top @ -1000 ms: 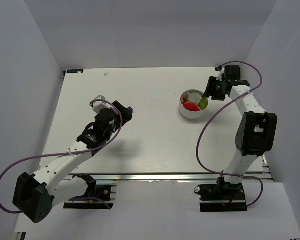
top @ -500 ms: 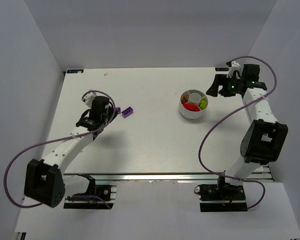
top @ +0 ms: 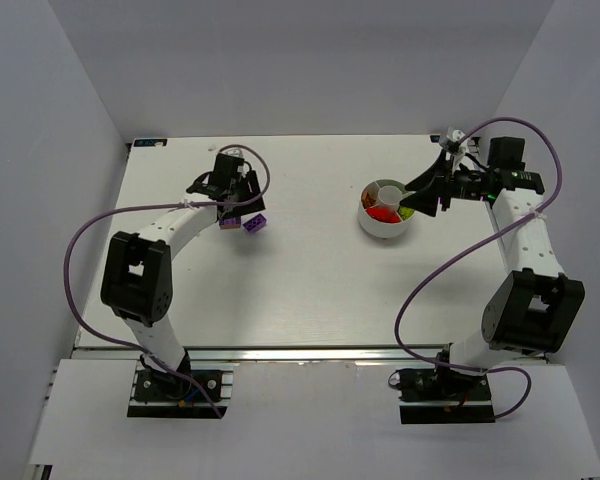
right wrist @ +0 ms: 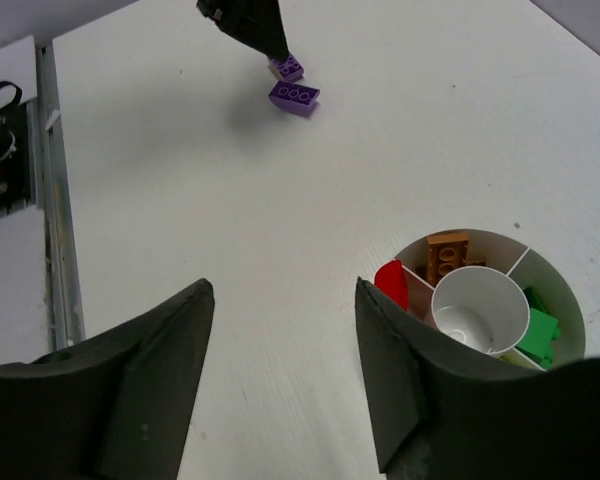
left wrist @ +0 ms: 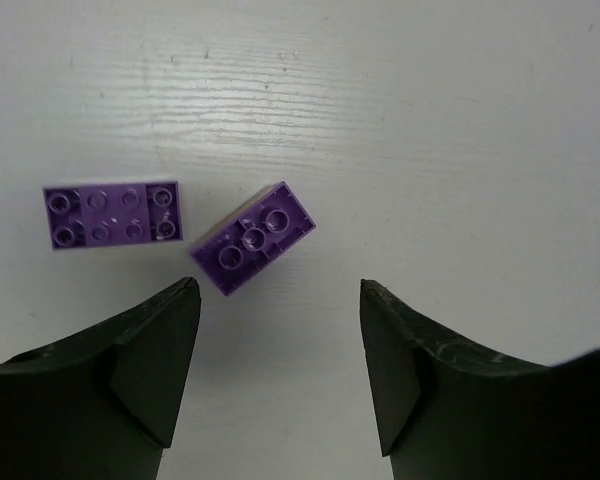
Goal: Sort the legos into containers by color
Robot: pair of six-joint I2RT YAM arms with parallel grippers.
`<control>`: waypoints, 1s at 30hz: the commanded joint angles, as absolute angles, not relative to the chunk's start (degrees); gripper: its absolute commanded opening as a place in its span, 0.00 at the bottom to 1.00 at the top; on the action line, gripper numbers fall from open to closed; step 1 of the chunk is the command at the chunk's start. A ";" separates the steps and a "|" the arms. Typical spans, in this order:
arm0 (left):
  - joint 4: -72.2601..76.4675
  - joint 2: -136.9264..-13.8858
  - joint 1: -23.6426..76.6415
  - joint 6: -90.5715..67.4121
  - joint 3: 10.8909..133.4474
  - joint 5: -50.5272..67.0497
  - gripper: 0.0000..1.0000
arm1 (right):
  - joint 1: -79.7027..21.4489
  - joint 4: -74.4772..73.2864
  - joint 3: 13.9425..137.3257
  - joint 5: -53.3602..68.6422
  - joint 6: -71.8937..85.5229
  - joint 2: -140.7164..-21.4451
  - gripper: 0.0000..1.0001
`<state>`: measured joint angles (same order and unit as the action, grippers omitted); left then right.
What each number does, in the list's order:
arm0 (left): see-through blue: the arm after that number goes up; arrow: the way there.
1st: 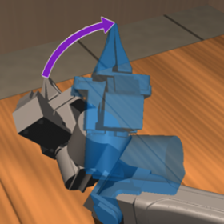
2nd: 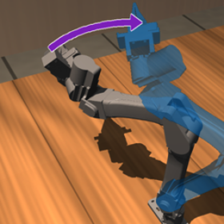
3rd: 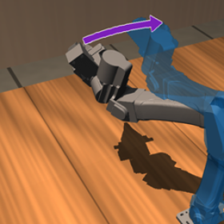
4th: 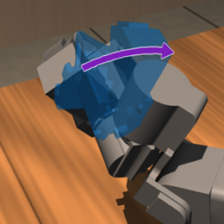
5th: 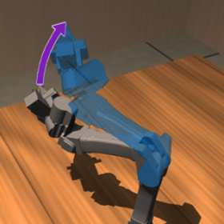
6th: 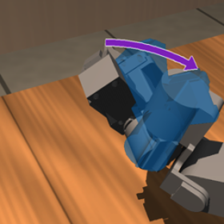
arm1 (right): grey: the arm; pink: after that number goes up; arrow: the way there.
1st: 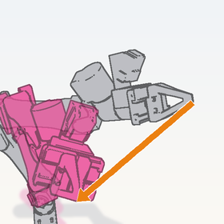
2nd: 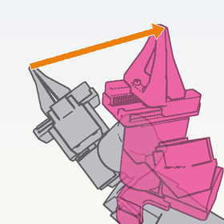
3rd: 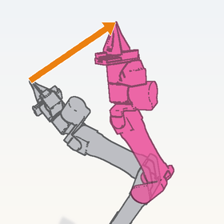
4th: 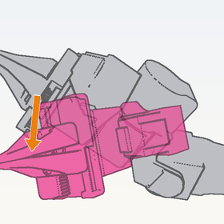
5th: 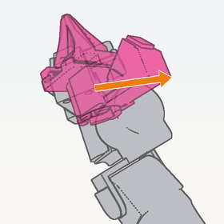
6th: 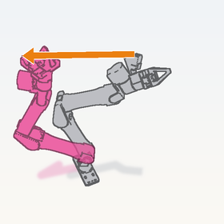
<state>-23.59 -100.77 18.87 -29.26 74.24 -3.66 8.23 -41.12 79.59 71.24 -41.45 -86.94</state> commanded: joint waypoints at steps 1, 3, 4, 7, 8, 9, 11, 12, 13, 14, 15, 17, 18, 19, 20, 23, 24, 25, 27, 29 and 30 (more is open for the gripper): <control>-21.73 -99.32 20.39 -6.92 76.91 -2.64 0.74 | 8.44 -44.21 78.40 74.88 -47.72 -86.05 0.65; -19.61 -99.49 20.92 -1.52 75.50 -1.68 0.75 | 8.35 -43.60 77.87 75.49 -47.64 -85.87 0.70; -18.47 -99.84 20.92 3.20 75.24 -0.54 0.75 | 8.44 -43.51 77.78 75.50 -47.64 -85.96 0.70; -17.84 -101.07 21.01 9.38 74.80 3.32 0.75 | 8.44 -43.51 78.05 75.32 -47.64 -86.22 0.71; -17.75 -101.42 21.01 10.54 74.79 3.86 0.75 | 8.44 -43.59 78.05 75.24 -47.64 -86.31 0.71; -17.67 -102.03 21.01 11.59 74.97 4.22 0.75 | 8.44 -43.59 78.05 75.06 -47.64 -86.40 0.71; -18.19 -103.00 21.01 13.97 75.84 5.62 0.75 | 8.44 -43.86 77.96 75.06 -47.64 -86.75 0.71; -18.37 -104.14 21.01 15.54 76.98 6.23 0.75 | 8.44 -43.86 77.96 75.06 -47.55 -86.75 0.71; -18.89 -104.67 21.01 16.43 77.60 7.11 0.75 | 8.35 -43.86 77.96 75.15 -47.29 -86.92 0.72; -19.33 -105.37 21.01 17.04 78.30 7.03 0.75 | 8.44 -43.86 78.05 75.23 -47.11 -87.10 0.74; -19.77 -106.16 21.01 18.27 79.01 6.68 0.75 | 8.35 -43.94 78.13 75.23 -47.02 -87.19 0.75; -22.05 -108.89 21.01 19.51 81.55 6.24 0.75 | 8.44 -44.21 78.40 75.15 -46.93 -87.28 0.75; -22.58 -109.77 21.01 20.03 82.26 6.15 0.74 | 8.35 -44.21 78.40 75.06 -47.02 -87.36 0.76; -23.02 -111.17 21.01 20.74 83.40 6.24 0.74 | 8.35 -44.21 78.40 75.06 -47.02 -87.36 0.76; -22.77 -111.53 21.01 20.92 83.67 6.24 0.74 | 8.44 -44.30 78.40 74.88 -47.02 -87.28 0.76; -22.24 -113.37 21.01 20.74 84.98 5.71 0.73 | 8.44 -44.74 78.14 74.71 -47.02 -87.19 0.76; -22.24 -113.81 21.01 20.48 85.25 6.06 0.72 | 8.44 -44.82 78.05 74.62 -47.02 -87.19 0.76; -22.24 -114.25 21.01 20.30 85.43 6.06 0.72 | 8.44 -44.91 78.05 74.62 -47.02 -87.27 0.77; -22.50 -114.87 21.01 20.22 85.26 5.89 0.71 | 8.44 -44.91 78.05 74.44 -47.11 -87.10 0.79; -22.41 -114.61 21.01 20.30 84.55 5.71 0.71 | 8.44 -44.91 77.96 74.09 -47.11 -87.10 0.79; -22.41 -113.91 21.01 20.74 83.42 5.28 0.71 | 8.44 -44.91 77.96 74.09 -47.11 -87.19 0.79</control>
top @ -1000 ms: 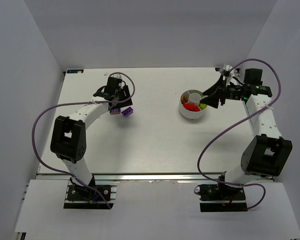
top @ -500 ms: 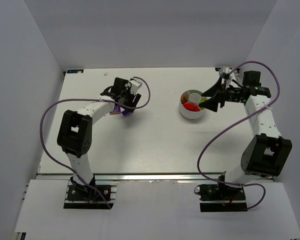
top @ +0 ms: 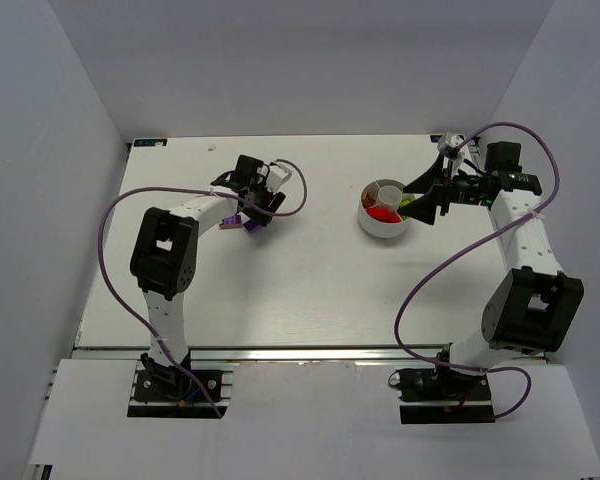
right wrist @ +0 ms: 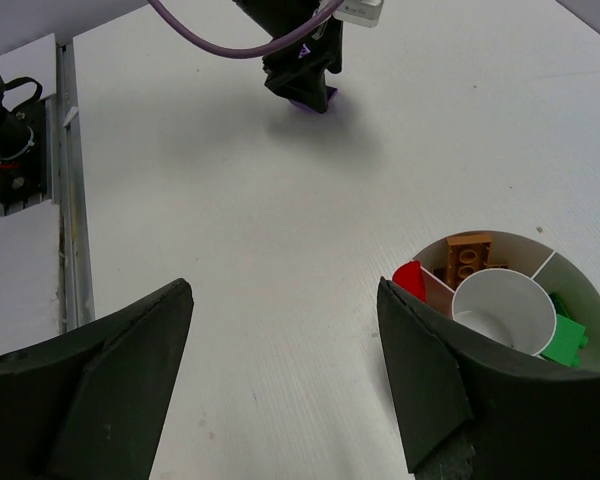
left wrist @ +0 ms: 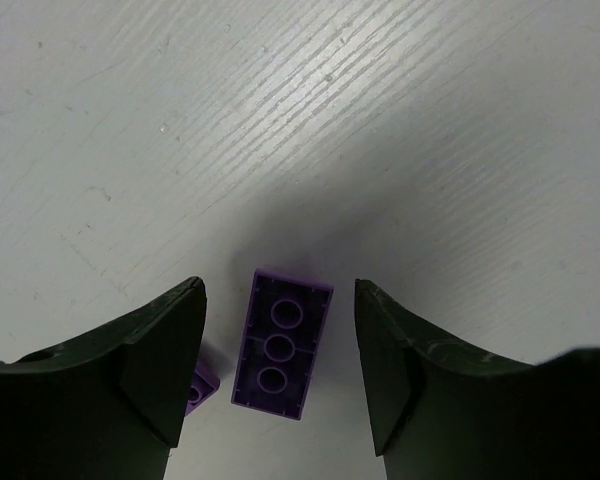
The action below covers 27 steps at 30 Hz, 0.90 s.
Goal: Sort the legos into containers by color
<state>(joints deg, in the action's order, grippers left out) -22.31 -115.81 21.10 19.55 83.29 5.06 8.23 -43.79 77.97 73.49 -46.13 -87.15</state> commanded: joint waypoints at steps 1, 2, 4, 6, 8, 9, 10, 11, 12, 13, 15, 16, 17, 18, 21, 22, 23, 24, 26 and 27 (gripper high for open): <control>-22.76 -113.56 21.01 21.26 82.89 5.27 0.71 | 8.44 -44.91 77.87 74.09 -47.11 -87.19 0.80; -23.11 -113.21 21.01 21.79 82.36 5.36 0.71 | 8.44 -44.91 77.87 74.09 -47.11 -87.27 0.80; -23.55 -111.89 21.01 23.20 80.25 5.10 0.71 | 8.44 -44.91 77.96 74.27 -47.02 -87.36 0.80; -23.64 -111.10 20.92 24.43 78.24 5.01 0.71 | 8.44 -44.83 78.22 74.53 -46.76 -87.80 0.80; -23.82 -111.01 20.92 24.96 77.61 4.75 0.71 | 8.44 -44.65 78.75 74.71 -46.23 -88.15 0.81; -23.99 -111.09 20.92 25.57 77.43 4.66 0.71 | 8.44 -44.65 79.01 74.79 -46.06 -88.33 0.81; -24.08 -111.27 20.92 25.75 77.08 5.01 0.70 | 8.35 -44.65 79.36 74.79 -45.97 -88.50 0.81; -24.00 -111.27 20.92 25.75 76.99 5.01 0.70 | 8.44 -44.74 79.71 74.79 -45.88 -88.51 0.81; -23.91 -111.36 20.92 25.75 76.91 5.01 0.69 | 8.44 -44.82 79.89 74.79 -45.88 -88.59 0.82; -23.82 -111.36 20.92 25.75 76.82 5.01 0.69 | 8.44 -44.82 79.98 74.88 -45.88 -88.51 0.82; -23.90 -111.62 20.92 25.66 77.08 4.66 0.65 | 8.35 -44.82 79.98 74.88 -45.88 -88.24 0.82; -23.99 -111.62 20.92 25.58 77.34 4.57 0.63 | 8.44 -44.91 79.89 74.97 -45.88 -87.98 0.82; -23.82 -111.45 20.92 25.49 77.34 4.57 0.61 | 8.44 -44.91 79.81 75.06 -45.88 -87.89 0.82; -23.82 -111.27 20.92 24.88 77.34 4.57 0.60 | 8.44 -44.91 79.46 74.97 -45.88 -87.80 0.82; -24.34 -110.39 20.92 23.82 77.26 3.96 0.53 | 8.26 -44.91 78.58 74.45 -45.97 -87.10 0.82; -24.52 -110.04 20.92 23.38 77.17 3.87 0.52 | 8.09 -44.91 78.40 74.10 -45.88 -86.75 0.82; -24.61 -109.26 20.92 23.03 76.73 3.87 0.49 | 7.82 -45.00 78.22 72.70 -45.79 -86.66 0.81; -24.78 -108.81 20.92 21.98 76.55 4.13 0.39 | 6.78 -45.00 77.87 71.90 -44.57 -86.49 0.77; -24.87 -106.80 20.92 20.05 75.85 5.35 0.27 | 4.15 -45.26 77.61 68.49 -42.29 -86.75 0.67; -24.70 -105.83 21.09 19.26 75.41 7.97 0.17 | 2.83 -45.61 77.43 67.16 -41.23 -87.10 0.64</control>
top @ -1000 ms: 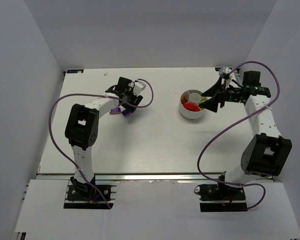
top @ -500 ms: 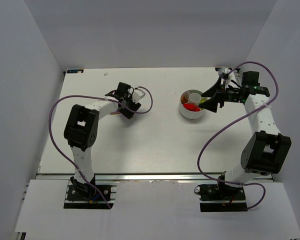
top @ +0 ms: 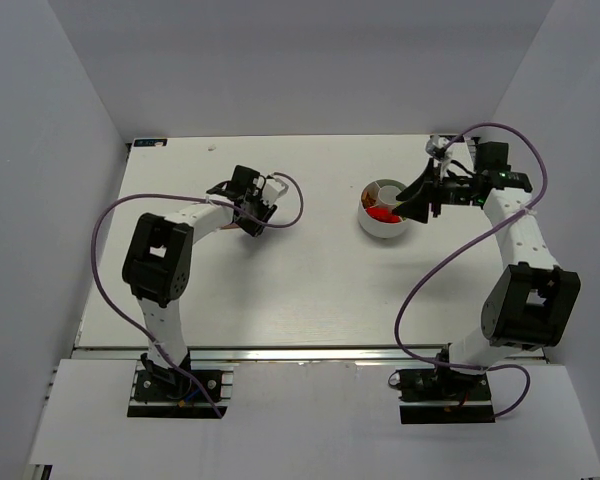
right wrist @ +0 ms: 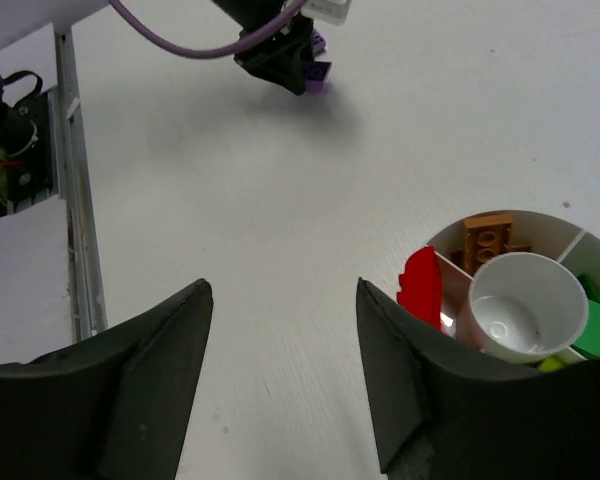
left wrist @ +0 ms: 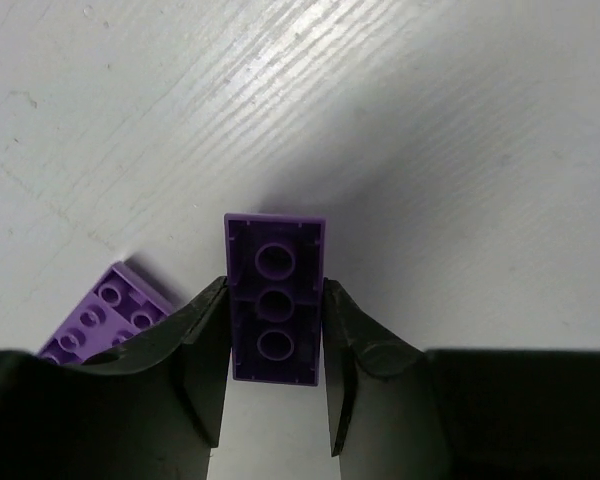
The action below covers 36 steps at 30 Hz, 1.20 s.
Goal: Sort the legos into containers by color
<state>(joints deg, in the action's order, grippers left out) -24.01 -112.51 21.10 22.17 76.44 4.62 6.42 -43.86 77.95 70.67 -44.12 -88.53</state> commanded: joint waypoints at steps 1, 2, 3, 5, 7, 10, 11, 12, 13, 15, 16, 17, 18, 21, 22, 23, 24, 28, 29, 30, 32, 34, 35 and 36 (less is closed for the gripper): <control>-24.35 -104.52 21.27 18.29 74.80 9.30 0.13 | 1.51 -45.96 77.17 65.76 -38.96 -87.27 0.57; -23.56 -103.02 21.53 17.41 73.75 10.80 0.11 | -2.16 -46.14 76.99 62.52 -37.11 -87.54 0.44; -20.94 -99.18 22.40 15.40 70.87 12.29 0.09 | -3.94 -46.23 76.82 61.36 -35.44 -88.06 0.43; -14.03 -94.59 23.55 10.93 66.91 17.73 0.06 | -8.49 -46.67 76.90 58.90 -31.48 -88.59 0.35; -8.47 -88.11 26.44 7.32 60.67 22.65 0.05 | -11.33 -45.53 77.52 56.44 -26.05 -89.56 0.35; 4.01 -82.38 31.98 -1.64 53.21 24.61 0.02 | -15.55 -40.88 79.62 53.36 -17.34 -91.23 0.41; 6.74 -81.40 33.38 -3.50 51.61 24.17 0.01 | -17.21 -39.83 80.59 52.57 -11.31 -91.84 0.48; 12.08 -80.60 35.66 -7.52 49.94 23.56 0.01 | -18.01 -38.77 81.03 51.86 -8.29 -93.24 0.50; 14.48 -79.20 36.81 -9.21 47.14 21.55 0.01 | -18.54 -37.54 81.47 51.33 -5.74 -94.03 0.52; 19.76 -78.31 39.97 -12.12 44.92 19.17 0.01 | -20.21 -36.74 82.52 48.27 2.51 -96.23 0.56; 20.91 -78.05 40.95 -12.56 44.13 17.94 0.01 | -20.82 -36.56 83.05 45.64 4.72 -97.02 0.56; 21.87 -78.13 41.74 -13.18 43.51 16.28 0.01 | -21.61 -37.78 83.84 45.01 5.62 -97.90 0.56; 21.97 -78.48 42.97 -13.44 43.51 15.82 0.01 | -21.71 -38.05 84.98 45.52 8.32 -99.30 0.57; 21.53 -79.89 44.73 -13.45 44.38 14.51 0.01 | -21.88 -36.74 84.99 47.81 13.78 -99.93 0.60; 21.36 -80.07 45.00 -13.36 44.56 13.98 0.01 | -22.06 -36.56 85.08 47.73 14.23 -100.02 0.61; 21.36 -80.16 45.17 -13.27 44.73 13.71 0.01 | -22.32 -36.56 84.99 47.81 14.67 -99.85 0.62; 21.36 -80.42 45.44 -13.27 44.65 13.28 0.01 | -22.41 -36.65 84.90 47.90 14.94 -99.76 0.62; 20.66 -80.33 45.44 -12.57 45.09 11.69 0.02 | -22.85 -36.91 82.98 47.99 15.29 -98.70 0.62; 20.05 -80.33 45.44 -12.05 45.17 11.34 0.02 | -23.03 -37.26 82.71 47.81 15.21 -98.53 0.62; 19.78 -80.42 45.44 -11.87 45.35 11.08 0.03 | -23.20 -37.70 82.44 47.73 15.03 -98.18 0.62; 18.55 -80.59 45.44 -11.34 45.70 10.20 0.03 | -23.55 -37.88 81.57 47.64 14.77 -97.65 0.61; 17.76 -81.03 45.44 -10.90 46.14 9.50 0.03 | -23.73 -38.23 81.04 47.55 14.50 -97.03 0.60; 17.32 -81.12 45.44 -10.64 46.23 9.23 0.03 | -23.82 -38.41 80.69 47.46 14.15 -96.86 0.60; 17.31 -81.21 45.44 -10.55 46.23 9.14 0.03 | -23.91 -38.58 80.51 47.37 13.89 -96.51 0.59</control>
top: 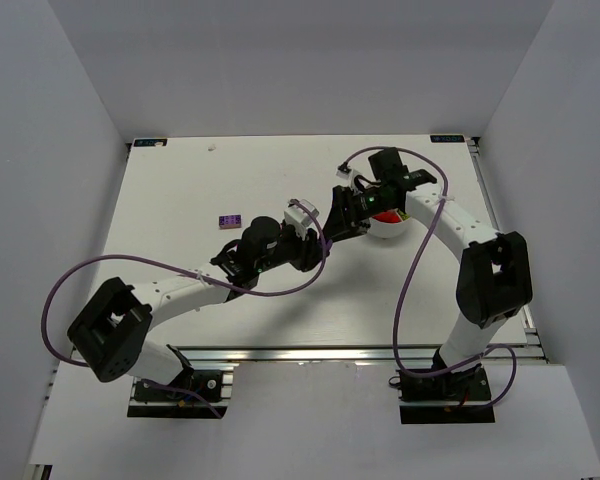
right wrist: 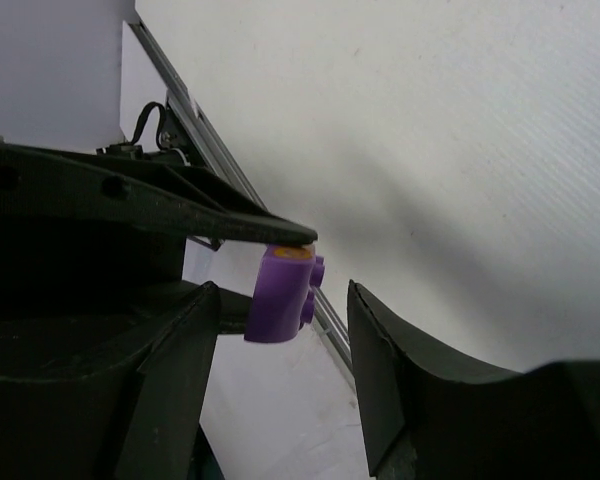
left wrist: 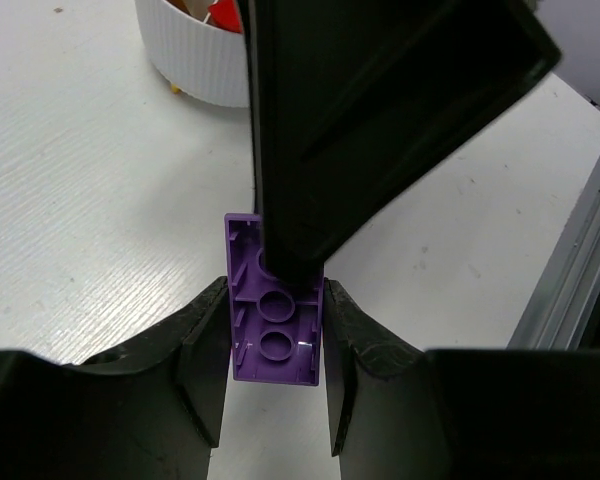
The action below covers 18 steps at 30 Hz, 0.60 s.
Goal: Sort the legos into containers by color
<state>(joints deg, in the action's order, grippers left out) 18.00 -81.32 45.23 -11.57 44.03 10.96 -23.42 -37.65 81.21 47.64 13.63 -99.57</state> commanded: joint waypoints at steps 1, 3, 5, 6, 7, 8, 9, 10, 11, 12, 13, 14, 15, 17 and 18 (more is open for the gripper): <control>17.40 -81.21 45.35 -10.46 46.32 9.14 0.03 | -24.08 -38.93 80.25 47.11 13.63 -96.24 0.59; 17.40 -81.39 45.44 -10.46 46.41 8.88 0.03 | -24.43 -39.02 79.55 46.76 13.36 -95.89 0.57; 17.58 -81.47 45.44 -10.37 46.67 8.96 0.03 | -24.87 -38.94 79.28 46.50 13.36 -95.97 0.55; 17.49 -81.47 45.35 -10.37 46.93 8.96 0.03 | -25.13 -38.85 79.10 46.49 13.36 -96.06 0.54; 17.32 -81.39 45.44 -10.37 47.11 8.96 0.03 | -25.40 -38.85 79.10 46.41 13.36 -96.24 0.52; 17.23 -81.30 45.35 -10.37 47.20 8.79 0.05 | -25.66 -38.85 79.10 46.49 13.36 -96.50 0.51; 17.23 -81.30 45.44 -10.37 47.28 8.79 0.06 | -25.84 -38.85 79.19 46.58 13.36 -96.59 0.50; 17.14 -81.21 45.44 -10.37 47.46 8.79 0.07 | -26.19 -38.59 79.19 46.93 13.36 -96.77 0.48; 17.05 -81.04 45.44 -10.37 47.55 8.88 0.08 | -26.37 -38.58 79.28 47.11 13.36 -97.03 0.47; 16.96 -80.95 45.35 -10.37 47.64 8.88 0.10 | -26.45 -38.50 79.45 47.28 13.27 -97.29 0.46; 16.88 -80.86 45.44 -10.55 47.64 8.79 0.12 | -26.72 -38.41 79.80 47.81 13.27 -97.38 0.40; 16.79 -80.77 45.44 -10.63 47.55 8.88 0.16 | -26.63 -38.06 79.98 47.90 13.27 -97.73 0.36; 16.79 -80.42 45.44 -10.72 47.46 8.62 0.23 | -26.72 -38.06 80.24 48.16 13.27 -97.91 0.31; 17.22 -79.72 45.35 -11.16 46.76 8.00 0.31 | -26.72 -38.14 80.59 49.13 12.83 -98.09 0.17; 17.31 -78.93 45.44 -11.42 46.58 6.69 0.35 | -26.63 -38.06 80.42 50.09 12.57 -98.17 0.12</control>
<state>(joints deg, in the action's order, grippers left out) 15.94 -81.78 45.23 -10.76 45.08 9.04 -25.45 -37.80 79.70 43.94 12.82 -98.30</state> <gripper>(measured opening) 0.464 0.194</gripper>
